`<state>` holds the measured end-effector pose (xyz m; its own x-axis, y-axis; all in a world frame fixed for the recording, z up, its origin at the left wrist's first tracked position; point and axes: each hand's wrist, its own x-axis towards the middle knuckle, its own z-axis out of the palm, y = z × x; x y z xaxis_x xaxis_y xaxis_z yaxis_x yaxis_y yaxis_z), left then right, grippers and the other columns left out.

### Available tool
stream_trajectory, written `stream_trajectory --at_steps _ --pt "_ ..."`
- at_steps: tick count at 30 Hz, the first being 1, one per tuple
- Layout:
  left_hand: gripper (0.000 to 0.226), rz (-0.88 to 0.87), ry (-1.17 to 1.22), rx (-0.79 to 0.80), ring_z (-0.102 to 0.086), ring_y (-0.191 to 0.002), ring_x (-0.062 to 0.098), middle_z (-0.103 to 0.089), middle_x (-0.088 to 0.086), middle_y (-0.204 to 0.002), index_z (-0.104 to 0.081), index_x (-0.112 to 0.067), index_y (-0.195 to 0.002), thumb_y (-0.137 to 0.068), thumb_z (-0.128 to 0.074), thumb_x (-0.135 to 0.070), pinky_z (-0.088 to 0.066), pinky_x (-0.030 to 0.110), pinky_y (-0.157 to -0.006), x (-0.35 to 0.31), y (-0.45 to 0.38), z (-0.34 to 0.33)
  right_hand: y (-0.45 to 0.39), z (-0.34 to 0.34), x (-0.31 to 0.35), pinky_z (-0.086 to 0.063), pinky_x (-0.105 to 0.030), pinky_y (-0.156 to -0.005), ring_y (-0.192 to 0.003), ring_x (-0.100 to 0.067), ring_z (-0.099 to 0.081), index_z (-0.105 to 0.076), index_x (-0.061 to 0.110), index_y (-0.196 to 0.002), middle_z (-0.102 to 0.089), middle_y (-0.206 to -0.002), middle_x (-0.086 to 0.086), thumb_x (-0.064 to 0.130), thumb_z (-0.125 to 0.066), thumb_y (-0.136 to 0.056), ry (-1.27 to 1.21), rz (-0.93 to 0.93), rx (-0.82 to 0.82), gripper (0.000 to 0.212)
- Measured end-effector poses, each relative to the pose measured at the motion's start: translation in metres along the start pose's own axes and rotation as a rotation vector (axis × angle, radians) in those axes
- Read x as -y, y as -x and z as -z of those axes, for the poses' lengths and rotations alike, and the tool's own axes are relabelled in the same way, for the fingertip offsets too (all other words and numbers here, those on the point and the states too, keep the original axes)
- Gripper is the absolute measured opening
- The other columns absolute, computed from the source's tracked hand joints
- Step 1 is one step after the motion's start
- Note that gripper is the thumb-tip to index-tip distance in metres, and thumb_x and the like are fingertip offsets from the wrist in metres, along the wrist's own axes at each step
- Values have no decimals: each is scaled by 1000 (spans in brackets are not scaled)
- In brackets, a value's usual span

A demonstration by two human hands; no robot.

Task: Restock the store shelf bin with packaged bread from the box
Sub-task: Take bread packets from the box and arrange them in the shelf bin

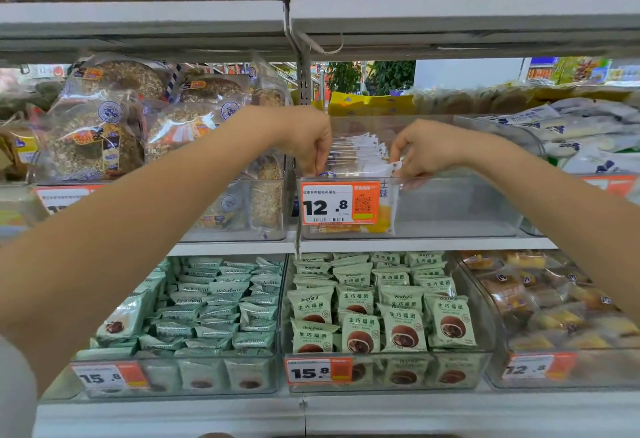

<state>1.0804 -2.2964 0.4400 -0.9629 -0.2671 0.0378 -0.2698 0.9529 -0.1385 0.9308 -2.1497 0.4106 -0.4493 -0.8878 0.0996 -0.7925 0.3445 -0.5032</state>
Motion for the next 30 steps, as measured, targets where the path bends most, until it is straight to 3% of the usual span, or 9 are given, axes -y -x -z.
stream_trajectory --at_steps 5,8,12,15,17,19,23,27,30 --pt "12 22 -13 51 -50 -64 -6 -58 -19 -67 -72 -19 -81 -78 -74 -7 -34 13 -55 -1 -5 -2 -10 3 9 -55 -21 -46 -44 -12 -65 -49 5 -109 -68 -55 -7 -6 -64 -84 32 -144 176 32" --pt "12 17 27 48 -51 -63 -6 -58 -19 -67 -72 -17 -83 -78 -74 -7 -34 11 -57 1 -2 -3 -8 9 13 -56 -20 -48 -50 -14 -68 -48 6 -109 -70 -59 -9 -4 -66 -83 38 -147 224 33" --pt "12 -6 206 15 -60 -67 -9 -70 -14 -79 -74 -22 -87 -76 -77 -22 -41 8 -65 18 15 3 4 35 -2 -59 -26 -71 -84 -22 -72 -59 7 -111 -73 -94 -15 6 -67 -84 -45 -137 245 28" --pt "29 16 432 -229 -66 -92 6 -71 -6 -95 -72 -14 -102 -91 -58 -37 -47 17 -86 21 22 4 5 40 -12 -59 -33 -75 -98 -24 -67 -54 9 -122 -65 -117 -14 30 -61 -89 -184 -122 20 40" --pt "47 26 394 -278 -59 -110 22 -64 4 -111 -62 -8 -120 -99 -39 -43 -42 31 -95 8 16 -3 -13 28 -13 -55 -44 -85 -119 -32 -55 -41 10 -138 -46 -141 -13 48 -49 -92 -342 -212 -116 60" --pt "52 5 331 -155 -41 -131 21 -45 7 -143 -41 -14 -142 -101 -29 -43 -29 30 -107 -12 6 -16 -35 7 -7 -44 -57 -97 -134 -41 -35 -26 16 -148 -22 -155 -12 61 -34 -92 -555 -350 -30 72" --pt "56 -36 283 131 -1 -147 16 1 0 -160 -5 -19 -152 -103 -20 -41 1 34 -120 -29 -18 -40 -72 -21 6 -39 -43 -102 -132 -30 -40 -29 4 -144 -32 -149 -14 38 -21 -103 -652 -444 -121 53" --pt "57 -17 330 190 4 -147 16 5 -1 -160 -2 -20 -152 -102 -15 -44 3 38 -120 -29 -25 -44 -84 -29 8 -28 -38 -108 -139 -24 -29 -19 -1 -148 -27 -152 -13 34 -20 -104 -589 -372 -137 55" --pt "57 -12 323 173 4 -147 14 3 -3 -160 -3 -21 -152 -102 -14 -45 4 36 -119 -27 -26 -44 -69 -24 8 -41 -35 -85 -107 -22 -52 -49 2 -123 -51 -112 -10 32 -24 -104 -742 -342 -98 43"
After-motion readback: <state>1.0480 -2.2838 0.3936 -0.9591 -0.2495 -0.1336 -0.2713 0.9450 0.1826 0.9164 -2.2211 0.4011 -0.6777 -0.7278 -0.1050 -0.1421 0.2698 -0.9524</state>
